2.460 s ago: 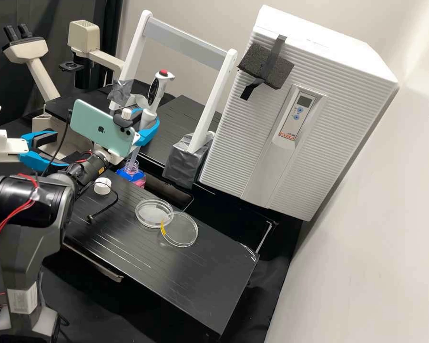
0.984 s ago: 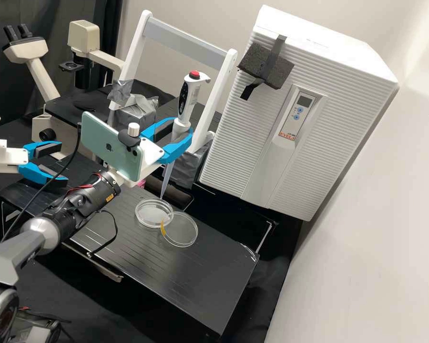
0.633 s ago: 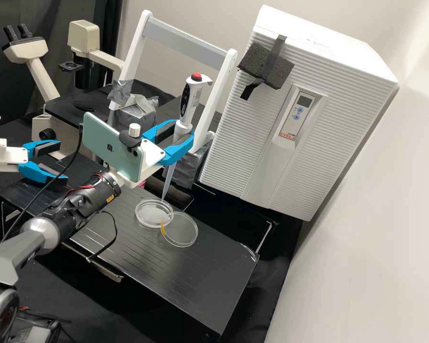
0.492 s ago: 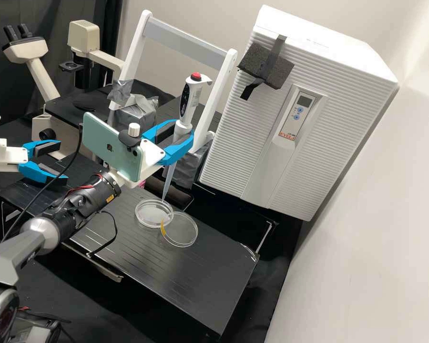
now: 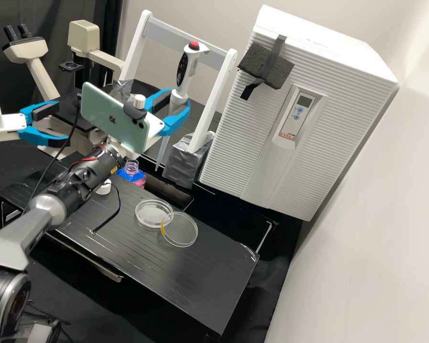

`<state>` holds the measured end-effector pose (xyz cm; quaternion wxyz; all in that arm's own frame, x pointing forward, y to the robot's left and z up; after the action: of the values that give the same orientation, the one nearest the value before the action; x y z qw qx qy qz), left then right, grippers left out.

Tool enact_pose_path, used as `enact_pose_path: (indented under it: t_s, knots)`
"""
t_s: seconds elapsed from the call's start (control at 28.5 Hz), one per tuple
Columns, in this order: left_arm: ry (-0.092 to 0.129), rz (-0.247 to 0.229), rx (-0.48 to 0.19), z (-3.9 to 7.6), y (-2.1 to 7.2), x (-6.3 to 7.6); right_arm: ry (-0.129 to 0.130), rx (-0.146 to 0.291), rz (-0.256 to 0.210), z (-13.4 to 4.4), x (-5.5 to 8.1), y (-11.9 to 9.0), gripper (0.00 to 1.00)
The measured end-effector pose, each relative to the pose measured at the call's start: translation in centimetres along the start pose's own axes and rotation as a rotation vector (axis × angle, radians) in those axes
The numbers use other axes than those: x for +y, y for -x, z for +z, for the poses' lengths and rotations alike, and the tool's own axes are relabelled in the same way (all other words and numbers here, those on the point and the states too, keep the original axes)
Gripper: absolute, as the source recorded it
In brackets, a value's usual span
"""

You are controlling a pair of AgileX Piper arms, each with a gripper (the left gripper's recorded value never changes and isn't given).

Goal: Use the pipette

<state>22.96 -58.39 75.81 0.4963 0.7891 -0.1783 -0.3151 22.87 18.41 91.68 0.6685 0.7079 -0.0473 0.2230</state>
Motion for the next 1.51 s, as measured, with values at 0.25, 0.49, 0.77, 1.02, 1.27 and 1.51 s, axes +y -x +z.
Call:
enact_pose_path:
  t_s: [0.25,0.49,0.77,1.02,1.27,1.51]
  knots:
    - [-0.027,0.076,0.013,-0.5,-1.55,2.6,-0.055,0.108,-0.142,-3.2,-1.5,-4.6,0.00]
    - [-0.020,0.105,0.061,-2.1,-3.26,4.2,-0.012,0.110,-0.293,-4.2,-3.7,-8.9,0.00]
    - [-0.019,0.178,0.076,-3.0,-4.78,6.9,-0.034,0.022,-0.336,-3.0,-4.7,-12.2,0.00]
    - [-0.041,0.191,0.056,-2.9,-5.54,7.7,-0.078,-0.008,-0.330,-2.6,-5.0,-13.3,0.00]
    - [-0.040,0.164,0.067,-3.0,-5.66,7.3,-0.075,-0.023,-0.355,-2.3,-5.5,-13.3,0.00]
    - [-0.040,0.163,0.068,-3.1,-5.67,7.3,-0.072,-0.038,-0.379,-2.1,-5.9,-13.2,0.00]
